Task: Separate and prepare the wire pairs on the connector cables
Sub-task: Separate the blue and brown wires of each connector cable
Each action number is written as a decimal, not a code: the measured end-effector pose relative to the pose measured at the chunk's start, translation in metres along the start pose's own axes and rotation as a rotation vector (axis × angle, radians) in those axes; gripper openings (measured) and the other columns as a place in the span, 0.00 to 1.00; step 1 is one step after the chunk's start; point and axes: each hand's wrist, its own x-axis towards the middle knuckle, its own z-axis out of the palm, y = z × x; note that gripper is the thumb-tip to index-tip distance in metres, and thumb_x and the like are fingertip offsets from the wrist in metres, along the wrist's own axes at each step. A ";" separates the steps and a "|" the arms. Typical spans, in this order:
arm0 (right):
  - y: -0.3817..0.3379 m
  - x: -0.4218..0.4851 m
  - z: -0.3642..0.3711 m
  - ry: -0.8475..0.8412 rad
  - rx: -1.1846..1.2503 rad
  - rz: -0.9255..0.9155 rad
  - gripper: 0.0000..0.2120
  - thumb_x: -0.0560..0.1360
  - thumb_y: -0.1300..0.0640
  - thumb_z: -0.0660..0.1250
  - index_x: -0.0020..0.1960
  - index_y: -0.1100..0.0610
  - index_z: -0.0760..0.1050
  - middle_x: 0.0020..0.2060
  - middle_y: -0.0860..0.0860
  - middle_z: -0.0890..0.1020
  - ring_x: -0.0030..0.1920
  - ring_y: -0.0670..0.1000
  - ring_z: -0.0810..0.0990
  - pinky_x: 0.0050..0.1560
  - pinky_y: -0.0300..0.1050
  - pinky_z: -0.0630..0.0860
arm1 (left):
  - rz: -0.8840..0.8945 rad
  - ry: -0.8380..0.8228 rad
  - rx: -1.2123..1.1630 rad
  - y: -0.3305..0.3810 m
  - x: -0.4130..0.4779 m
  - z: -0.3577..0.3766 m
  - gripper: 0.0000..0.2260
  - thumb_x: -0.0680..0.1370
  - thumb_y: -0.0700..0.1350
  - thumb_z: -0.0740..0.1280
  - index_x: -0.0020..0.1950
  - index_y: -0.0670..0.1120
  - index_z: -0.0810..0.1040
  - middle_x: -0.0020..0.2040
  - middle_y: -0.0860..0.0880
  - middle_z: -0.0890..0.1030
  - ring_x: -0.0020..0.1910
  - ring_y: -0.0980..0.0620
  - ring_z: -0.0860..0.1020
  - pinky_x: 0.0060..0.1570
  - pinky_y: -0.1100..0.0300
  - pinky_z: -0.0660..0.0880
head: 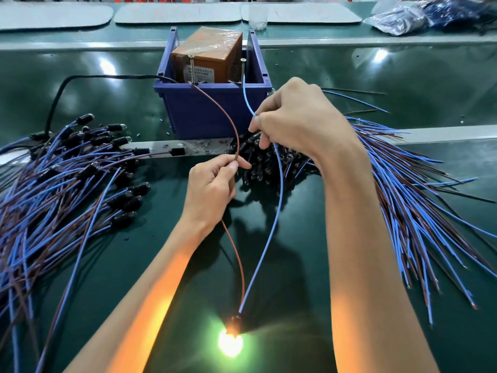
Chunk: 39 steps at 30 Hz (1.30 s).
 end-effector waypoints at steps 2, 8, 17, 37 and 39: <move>0.000 0.000 0.000 -0.002 0.005 0.002 0.11 0.69 0.63 0.63 0.38 0.55 0.84 0.26 0.46 0.82 0.34 0.40 0.75 0.25 0.23 0.66 | -0.006 -0.002 0.001 0.000 0.000 0.000 0.13 0.81 0.33 0.56 0.44 0.40 0.79 0.20 0.56 0.61 0.21 0.57 0.57 0.23 0.67 0.59; 0.000 0.000 0.001 -0.009 0.000 -0.007 0.11 0.69 0.63 0.63 0.37 0.54 0.84 0.26 0.46 0.82 0.39 0.42 0.77 0.28 0.23 0.67 | -0.011 0.004 0.003 0.001 0.000 0.000 0.13 0.81 0.34 0.57 0.43 0.41 0.79 0.20 0.55 0.61 0.21 0.57 0.58 0.23 0.68 0.59; -0.004 0.000 0.008 -0.092 -0.011 -0.059 0.11 0.71 0.61 0.63 0.37 0.54 0.84 0.26 0.46 0.82 0.33 0.40 0.77 0.31 0.28 0.72 | 0.028 0.013 -0.061 0.002 -0.001 0.000 0.17 0.78 0.49 0.56 0.40 0.44 0.81 0.19 0.51 0.69 0.18 0.56 0.63 0.21 0.67 0.60; -0.005 0.006 0.029 -0.086 0.003 -0.034 0.11 0.73 0.49 0.69 0.47 0.57 0.80 0.42 0.52 0.83 0.48 0.53 0.81 0.52 0.47 0.77 | 0.118 0.000 -0.102 0.004 -0.003 -0.001 0.16 0.82 0.39 0.59 0.39 0.53 0.77 0.21 0.52 0.71 0.19 0.58 0.65 0.21 0.67 0.64; -0.008 0.003 0.028 -0.185 -0.007 -0.087 0.07 0.74 0.52 0.69 0.44 0.55 0.81 0.37 0.51 0.83 0.43 0.51 0.82 0.49 0.45 0.79 | 0.139 0.004 -0.097 0.002 -0.002 -0.001 0.14 0.82 0.39 0.59 0.39 0.53 0.76 0.22 0.54 0.71 0.20 0.59 0.65 0.21 0.67 0.64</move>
